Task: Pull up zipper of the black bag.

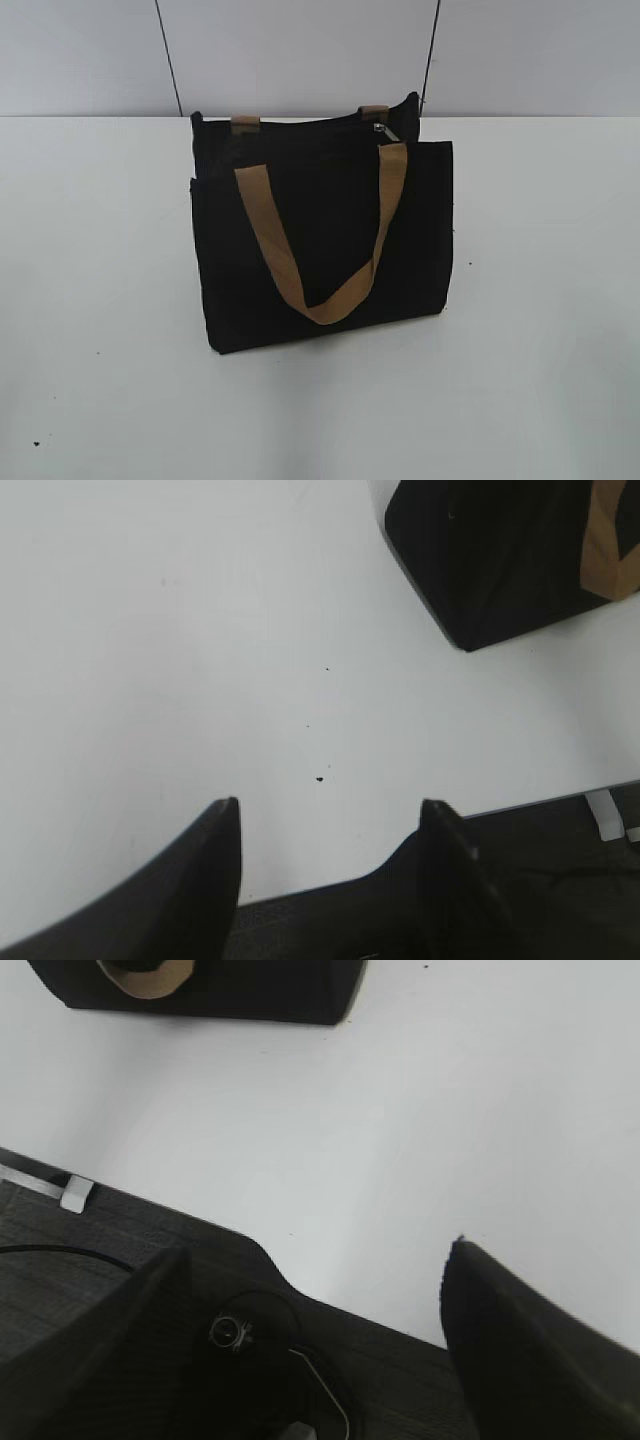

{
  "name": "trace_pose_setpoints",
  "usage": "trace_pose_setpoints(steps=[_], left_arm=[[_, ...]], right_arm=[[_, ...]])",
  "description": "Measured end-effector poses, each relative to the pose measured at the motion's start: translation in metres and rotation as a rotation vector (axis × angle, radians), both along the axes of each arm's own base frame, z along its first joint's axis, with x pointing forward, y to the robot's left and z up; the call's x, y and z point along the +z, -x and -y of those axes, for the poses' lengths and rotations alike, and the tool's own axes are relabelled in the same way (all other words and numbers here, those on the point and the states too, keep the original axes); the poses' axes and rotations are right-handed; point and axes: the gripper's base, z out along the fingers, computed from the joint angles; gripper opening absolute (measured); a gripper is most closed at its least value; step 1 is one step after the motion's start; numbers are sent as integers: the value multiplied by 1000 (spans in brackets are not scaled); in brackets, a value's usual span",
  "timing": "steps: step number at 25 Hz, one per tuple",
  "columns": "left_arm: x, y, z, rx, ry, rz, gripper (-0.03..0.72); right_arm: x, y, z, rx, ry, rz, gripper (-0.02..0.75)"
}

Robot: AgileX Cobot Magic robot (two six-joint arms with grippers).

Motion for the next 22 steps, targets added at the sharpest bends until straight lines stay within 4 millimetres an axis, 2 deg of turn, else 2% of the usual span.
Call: trace_pose_setpoints(steps=[2, 5, 9, 14, 22], left_arm=[[-8, 9, -3, -6, 7, 26, 433], [-10, 19, -6, -14, 23, 107, 433], [-14, 26, -9, -25, 35, 188, 433], [-15, 26, -9, -27, 34, 200, 433], [-15, 26, -9, -27, 35, 201, 433]], right_arm=[[0, 14, 6, -22, 35, 38, 587], [0, 29, 14, -55, 78, 117, 587], [0, 40, 18, -77, 89, 189, 577], [-18, 38, 19, -103, 77, 178, 555], [-19, 36, 20, -127, 65, 190, 555]])
